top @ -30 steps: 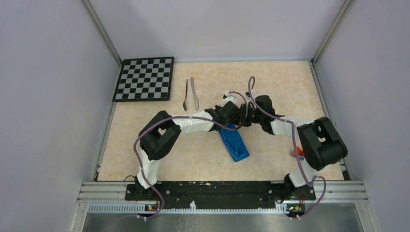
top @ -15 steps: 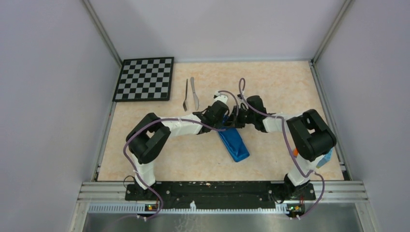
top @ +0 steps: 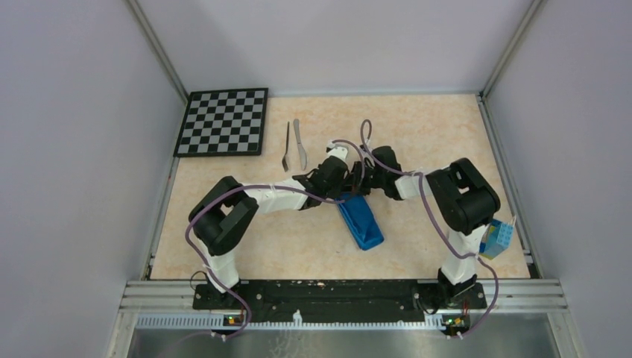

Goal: Fold the napkin into a case and place the utensils inside
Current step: Grasp the top corner of the smaller rectangle folded napkin from the folded napkin.

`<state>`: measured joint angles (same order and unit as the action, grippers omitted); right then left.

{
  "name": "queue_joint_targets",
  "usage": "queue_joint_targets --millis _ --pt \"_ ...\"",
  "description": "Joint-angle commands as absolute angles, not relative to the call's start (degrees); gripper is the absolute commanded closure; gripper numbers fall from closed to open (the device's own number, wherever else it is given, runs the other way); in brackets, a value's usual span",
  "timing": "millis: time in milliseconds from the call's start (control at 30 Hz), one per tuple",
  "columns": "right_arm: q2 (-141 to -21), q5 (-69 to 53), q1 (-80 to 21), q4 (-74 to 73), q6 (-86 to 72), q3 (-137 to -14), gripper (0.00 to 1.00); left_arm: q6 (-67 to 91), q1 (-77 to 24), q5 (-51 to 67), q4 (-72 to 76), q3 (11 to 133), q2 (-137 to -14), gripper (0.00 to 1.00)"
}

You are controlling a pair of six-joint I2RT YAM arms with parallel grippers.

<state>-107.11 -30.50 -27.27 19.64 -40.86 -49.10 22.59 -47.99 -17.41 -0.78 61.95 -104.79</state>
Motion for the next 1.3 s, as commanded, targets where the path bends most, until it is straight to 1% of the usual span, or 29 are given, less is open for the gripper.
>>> queue_joint_targets --millis 0,133,200,300,367,500,567,700,867,1033,1133,1200,1267 --pt "-110.8 -30.0 -27.9 27.0 -43.0 -51.4 1.0 24.0 -48.1 -15.5 3.6 61.4 -101.8 1.0" --pt "-109.6 -34.1 -26.5 29.2 -44.2 -50.8 1.0 24.9 -48.1 -16.5 2.1 61.5 -102.3 1.0" --pt "-108.2 -37.7 -24.7 31.2 -46.1 -49.6 0.92 25.1 -48.0 -17.0 1.9 61.1 -102.1 1.0" --pt "-105.1 -40.3 -23.3 31.6 -46.9 -47.3 0.76 25.4 -47.9 -17.3 1.6 60.8 -102.0 1.0" --pt "-103.1 -40.6 -23.1 29.7 -44.9 -46.6 0.7 25.6 -47.9 -17.2 1.7 60.5 -101.9 1.0" --pt "-101.0 -39.8 -22.9 29.5 -44.0 -45.0 0.66 25.8 -47.9 -16.6 1.9 60.6 -101.9 1.0" --pt "-101.7 -39.6 -22.9 28.6 -43.3 -45.5 0.68 25.7 -47.9 -16.4 2.0 60.6 -101.8 1.0" --pt "-105.0 -40.4 -22.9 31.3 -44.7 -45.9 0.83 25.5 -47.9 -16.3 1.9 60.6 -101.4 1.0" --pt "-108.1 -39.9 -23.7 33.5 -45.5 -46.6 0.88 25.3 -47.9 -15.9 2.0 60.8 -101.3 1.0" --pt "-113.4 -36.0 -26.5 38.5 -49.0 -49.2 1.0 25.2 -48.1 -13.6 3.2 61.3 -102.0 1.0" --pt "-117.3 -32.8 -27.5 42.1 -52.2 -51.8 1.0 26.3 -48.1 -13.1 3.0 62.1 -102.8 1.0" --pt "-116.5 -32.6 -27.2 41.1 -52.6 -52.1 1.0 26.9 -47.9 -14.2 2.0 62.2 -102.5 1.0" --pt "-113.2 -32.8 -26.7 37.7 -50.1 -51.2 0.93 27.2 -47.9 -15.5 1.2 61.9 -102.0 1.0"
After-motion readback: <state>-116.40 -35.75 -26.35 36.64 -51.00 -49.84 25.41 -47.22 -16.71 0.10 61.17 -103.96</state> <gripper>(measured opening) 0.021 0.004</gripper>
